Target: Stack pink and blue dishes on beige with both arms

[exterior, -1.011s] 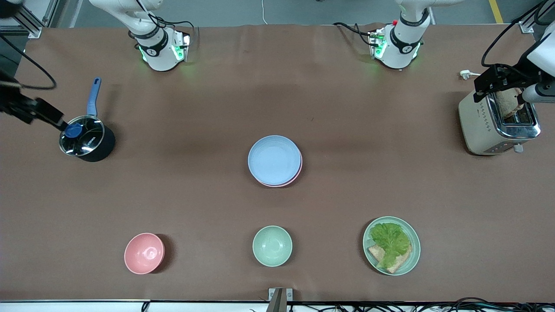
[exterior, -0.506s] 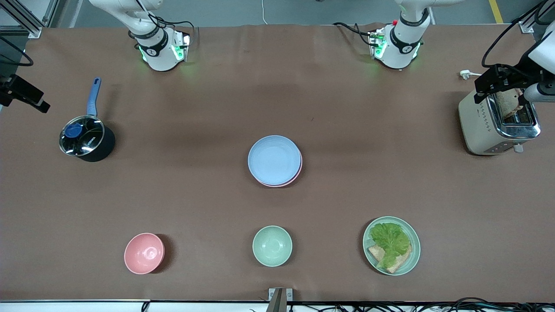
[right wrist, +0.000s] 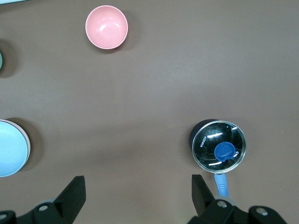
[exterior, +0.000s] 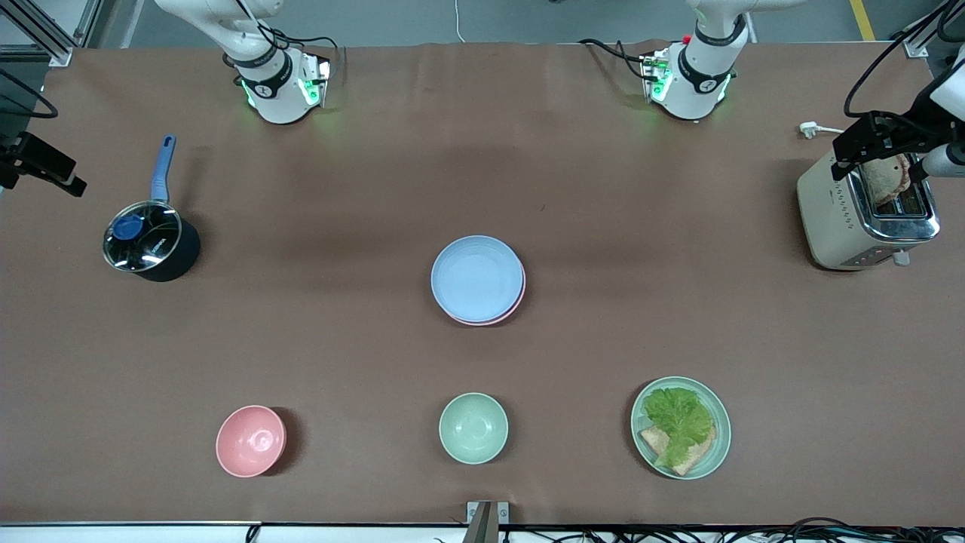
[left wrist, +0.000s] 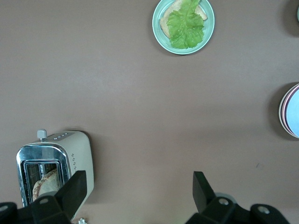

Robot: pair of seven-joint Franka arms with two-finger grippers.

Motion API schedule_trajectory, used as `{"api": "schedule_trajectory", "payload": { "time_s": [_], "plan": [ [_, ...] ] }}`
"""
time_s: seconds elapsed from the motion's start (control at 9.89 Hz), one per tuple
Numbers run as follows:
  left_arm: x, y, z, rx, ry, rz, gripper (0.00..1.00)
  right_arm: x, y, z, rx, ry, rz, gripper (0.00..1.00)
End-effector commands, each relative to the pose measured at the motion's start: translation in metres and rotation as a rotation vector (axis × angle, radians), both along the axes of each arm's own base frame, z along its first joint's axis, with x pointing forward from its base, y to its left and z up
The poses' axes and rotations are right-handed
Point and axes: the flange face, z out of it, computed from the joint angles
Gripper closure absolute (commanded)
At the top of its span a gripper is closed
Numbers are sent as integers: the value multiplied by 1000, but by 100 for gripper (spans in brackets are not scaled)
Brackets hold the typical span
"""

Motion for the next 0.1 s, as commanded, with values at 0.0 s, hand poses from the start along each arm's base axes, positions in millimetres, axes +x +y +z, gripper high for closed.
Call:
{"api": "schedule_trajectory", "payload": {
  "time_s": [0.0],
  "plan": [
    [3, -1, -13, 4, 32, 4, 0, 0, -2, 3, -21, 7, 13, 0]
  ]
}}
